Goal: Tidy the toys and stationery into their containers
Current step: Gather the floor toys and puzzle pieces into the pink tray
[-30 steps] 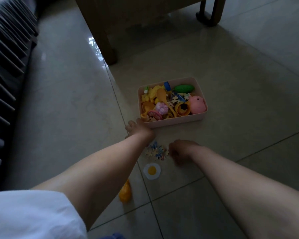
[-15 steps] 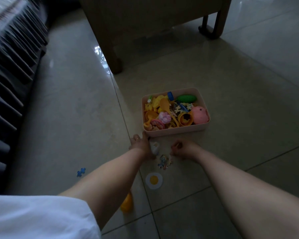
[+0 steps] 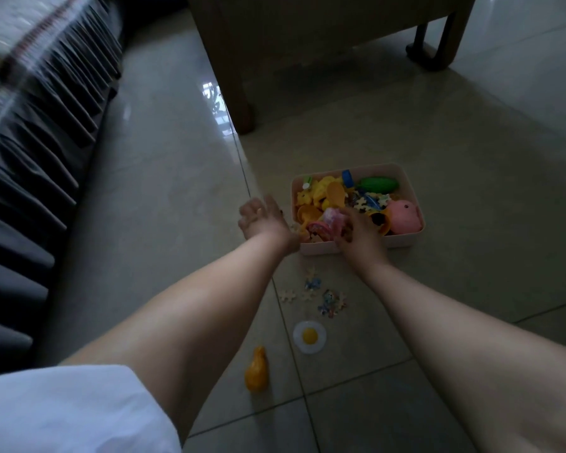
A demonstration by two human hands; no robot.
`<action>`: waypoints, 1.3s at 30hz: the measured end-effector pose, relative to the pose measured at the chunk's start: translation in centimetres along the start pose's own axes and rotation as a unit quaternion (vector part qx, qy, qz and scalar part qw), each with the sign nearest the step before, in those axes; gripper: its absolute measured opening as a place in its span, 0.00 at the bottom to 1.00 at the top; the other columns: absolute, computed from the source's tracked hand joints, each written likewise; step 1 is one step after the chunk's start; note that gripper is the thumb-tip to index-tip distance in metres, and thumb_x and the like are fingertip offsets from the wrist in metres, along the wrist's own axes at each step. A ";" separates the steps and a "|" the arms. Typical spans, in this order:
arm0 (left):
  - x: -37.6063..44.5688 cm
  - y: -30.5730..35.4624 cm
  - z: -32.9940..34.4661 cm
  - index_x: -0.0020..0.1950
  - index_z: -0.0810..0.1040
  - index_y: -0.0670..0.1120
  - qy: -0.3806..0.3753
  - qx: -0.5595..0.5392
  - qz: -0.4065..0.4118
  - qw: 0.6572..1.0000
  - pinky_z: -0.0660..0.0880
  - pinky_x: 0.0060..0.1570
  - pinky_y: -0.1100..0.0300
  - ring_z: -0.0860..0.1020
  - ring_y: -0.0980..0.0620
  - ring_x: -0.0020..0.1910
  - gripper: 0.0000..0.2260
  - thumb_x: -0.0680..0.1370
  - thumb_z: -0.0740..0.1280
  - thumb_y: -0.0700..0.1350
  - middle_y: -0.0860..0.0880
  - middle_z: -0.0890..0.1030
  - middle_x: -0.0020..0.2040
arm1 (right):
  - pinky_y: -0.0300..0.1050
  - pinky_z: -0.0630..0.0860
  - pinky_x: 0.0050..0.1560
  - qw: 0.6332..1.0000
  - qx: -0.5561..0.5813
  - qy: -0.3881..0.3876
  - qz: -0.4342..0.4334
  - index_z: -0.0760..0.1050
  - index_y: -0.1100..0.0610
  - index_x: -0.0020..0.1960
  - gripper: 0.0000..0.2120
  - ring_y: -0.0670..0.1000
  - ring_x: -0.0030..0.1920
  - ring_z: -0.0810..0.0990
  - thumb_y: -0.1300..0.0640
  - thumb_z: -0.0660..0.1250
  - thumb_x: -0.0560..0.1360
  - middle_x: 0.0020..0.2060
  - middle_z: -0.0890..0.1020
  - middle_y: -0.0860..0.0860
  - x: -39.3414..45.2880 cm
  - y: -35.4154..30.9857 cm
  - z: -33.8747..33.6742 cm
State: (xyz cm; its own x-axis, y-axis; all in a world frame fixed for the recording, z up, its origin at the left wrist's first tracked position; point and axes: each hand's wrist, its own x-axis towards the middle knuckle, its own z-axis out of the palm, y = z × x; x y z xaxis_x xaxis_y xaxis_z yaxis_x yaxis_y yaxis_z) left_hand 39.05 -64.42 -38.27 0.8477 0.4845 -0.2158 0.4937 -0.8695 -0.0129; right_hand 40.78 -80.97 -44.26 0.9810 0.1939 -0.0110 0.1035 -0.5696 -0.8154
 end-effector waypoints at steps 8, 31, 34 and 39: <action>1.9 2.8 -0.6 0.78 0.40 0.48 -0.015 -0.020 0.205 0.978 0.61 0.71 0.46 0.47 0.38 0.76 0.53 0.67 0.75 0.54 0.42 0.46 0.77 | 0.49 0.70 0.64 0.996 -0.071 -0.031 0.033 0.66 0.52 0.72 0.26 0.59 0.67 0.70 0.63 0.63 0.76 0.70 0.65 0.58 -0.5 1.7 0.5; -2.6 -6.2 8.1 0.76 0.56 0.42 0.016 -0.122 0.057 0.991 0.61 0.71 0.53 0.61 0.42 0.72 0.28 0.76 0.59 0.35 0.41 0.63 0.73 | 0.53 0.76 0.46 0.974 -0.125 -0.101 -0.156 0.74 0.52 0.50 0.10 0.56 0.49 0.78 0.62 0.63 0.71 0.53 0.75 0.52 -0.8 -3.2 8.4; -2.6 -9.5 8.7 0.69 0.65 0.44 0.025 -0.086 -0.038 0.995 0.68 0.62 0.51 0.66 0.42 0.66 0.21 0.76 0.58 0.35 0.42 0.69 0.66 | 0.54 0.76 0.46 0.970 -0.120 -0.145 -0.156 0.74 0.52 0.53 0.13 0.58 0.48 0.78 0.63 0.63 0.71 0.51 0.75 0.54 -1.5 -3.7 10.7; -1.3 -15.4 9.3 0.68 0.68 0.43 -0.015 -0.065 -0.242 0.968 0.70 0.61 0.47 0.67 0.40 0.66 0.16 0.81 0.53 0.38 0.41 0.66 0.68 | 0.50 0.76 0.45 0.969 -0.120 -0.171 -0.133 0.73 0.50 0.56 0.13 0.55 0.48 0.78 0.62 0.62 0.73 0.52 0.75 0.52 -2.2 -3.4 12.9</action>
State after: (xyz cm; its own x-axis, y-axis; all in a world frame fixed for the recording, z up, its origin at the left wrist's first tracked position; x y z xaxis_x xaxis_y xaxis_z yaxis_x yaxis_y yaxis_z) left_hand 28.56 -52.49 -46.87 0.5059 0.8274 -0.2439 0.8534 -0.5212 0.0021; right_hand 36.20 -69.20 -48.95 0.8068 0.5891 -0.0448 0.4200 -0.6252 -0.6578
